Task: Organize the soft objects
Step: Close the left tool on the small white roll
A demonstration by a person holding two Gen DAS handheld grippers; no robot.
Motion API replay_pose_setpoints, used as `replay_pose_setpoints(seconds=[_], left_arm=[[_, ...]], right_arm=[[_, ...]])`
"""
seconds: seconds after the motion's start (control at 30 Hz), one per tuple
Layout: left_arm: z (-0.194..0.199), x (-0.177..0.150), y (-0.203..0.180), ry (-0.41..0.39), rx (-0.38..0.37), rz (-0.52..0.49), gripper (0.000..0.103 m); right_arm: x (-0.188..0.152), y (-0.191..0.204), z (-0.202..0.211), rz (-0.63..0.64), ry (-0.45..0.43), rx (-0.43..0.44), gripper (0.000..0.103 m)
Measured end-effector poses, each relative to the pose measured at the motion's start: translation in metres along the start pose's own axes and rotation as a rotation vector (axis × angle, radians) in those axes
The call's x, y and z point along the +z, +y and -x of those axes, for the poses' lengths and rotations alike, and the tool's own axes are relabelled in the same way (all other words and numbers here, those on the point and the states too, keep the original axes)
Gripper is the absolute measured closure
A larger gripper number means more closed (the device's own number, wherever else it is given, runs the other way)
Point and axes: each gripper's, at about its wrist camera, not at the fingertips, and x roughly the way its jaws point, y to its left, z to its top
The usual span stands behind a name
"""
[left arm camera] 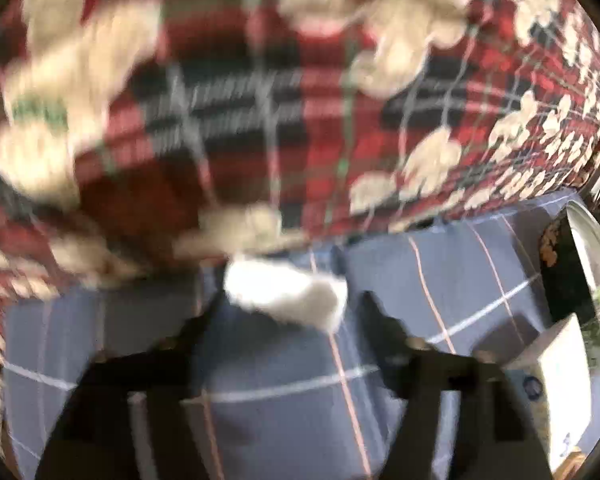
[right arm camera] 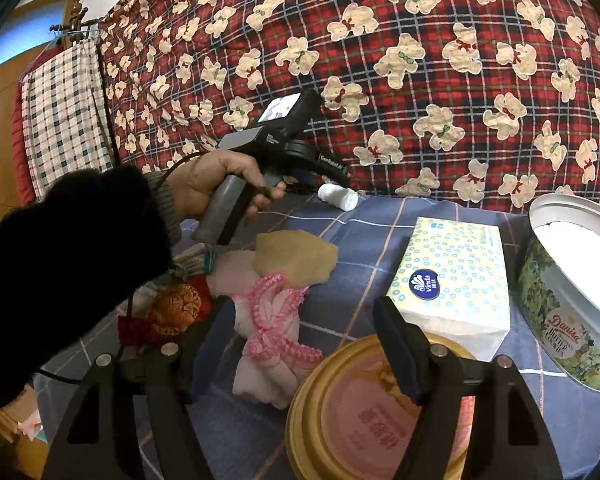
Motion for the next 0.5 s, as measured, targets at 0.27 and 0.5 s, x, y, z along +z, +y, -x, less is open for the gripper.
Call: replay_pose_setpoints(seconds=[0.27,0.5], left_arm=[[-0.049,0.026,0.027,0.166,0.113,0.37,0.009],[-0.06,0.026,0.012,0.196,0.148,0.273,0.05]], right_arm=[[-0.001,-0.001,-0.005,-0.002,0.027,0.009,0.03],[0.001,-0.003,-0.002,0.0,0.011,0.001,0.03]])
